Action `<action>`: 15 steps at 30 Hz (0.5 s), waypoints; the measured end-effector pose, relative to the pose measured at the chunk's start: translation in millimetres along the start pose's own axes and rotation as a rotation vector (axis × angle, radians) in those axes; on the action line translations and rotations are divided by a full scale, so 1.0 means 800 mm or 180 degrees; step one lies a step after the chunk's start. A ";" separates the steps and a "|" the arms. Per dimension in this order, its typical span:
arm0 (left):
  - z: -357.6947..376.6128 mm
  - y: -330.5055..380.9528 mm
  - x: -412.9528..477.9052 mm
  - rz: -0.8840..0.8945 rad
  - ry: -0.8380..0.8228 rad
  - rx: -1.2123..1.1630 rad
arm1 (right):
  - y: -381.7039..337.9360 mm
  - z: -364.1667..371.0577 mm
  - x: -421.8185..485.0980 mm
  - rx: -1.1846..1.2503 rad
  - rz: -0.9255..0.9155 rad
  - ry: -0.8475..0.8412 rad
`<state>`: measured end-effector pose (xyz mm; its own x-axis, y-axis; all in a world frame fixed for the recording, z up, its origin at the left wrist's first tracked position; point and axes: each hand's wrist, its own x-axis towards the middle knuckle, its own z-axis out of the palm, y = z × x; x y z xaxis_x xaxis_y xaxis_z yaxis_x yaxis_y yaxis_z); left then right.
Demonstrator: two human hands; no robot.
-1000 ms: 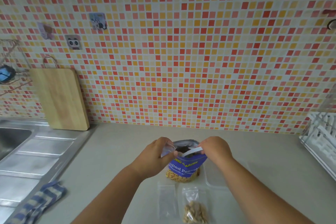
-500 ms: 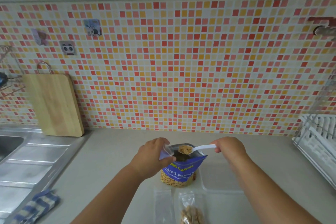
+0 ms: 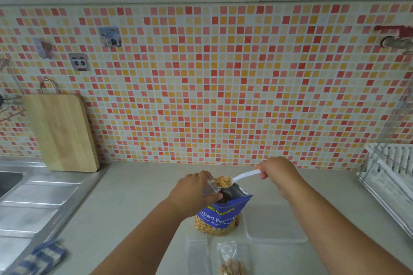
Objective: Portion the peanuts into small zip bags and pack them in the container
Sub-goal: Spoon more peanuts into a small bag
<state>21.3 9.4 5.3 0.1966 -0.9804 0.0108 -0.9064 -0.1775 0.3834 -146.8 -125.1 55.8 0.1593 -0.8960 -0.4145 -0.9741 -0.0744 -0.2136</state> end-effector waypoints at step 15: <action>0.002 0.015 0.017 -0.0217 -0.0162 -0.0210 | -0.060 -0.007 -0.014 -0.0742 -0.0675 0.0005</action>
<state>12.7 -6.6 8.3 0.2361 -0.9696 -0.0638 -0.8646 -0.2395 0.4416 -102.5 -114.2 75.9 0.3627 -0.8505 -0.3809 -0.9298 -0.3578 -0.0865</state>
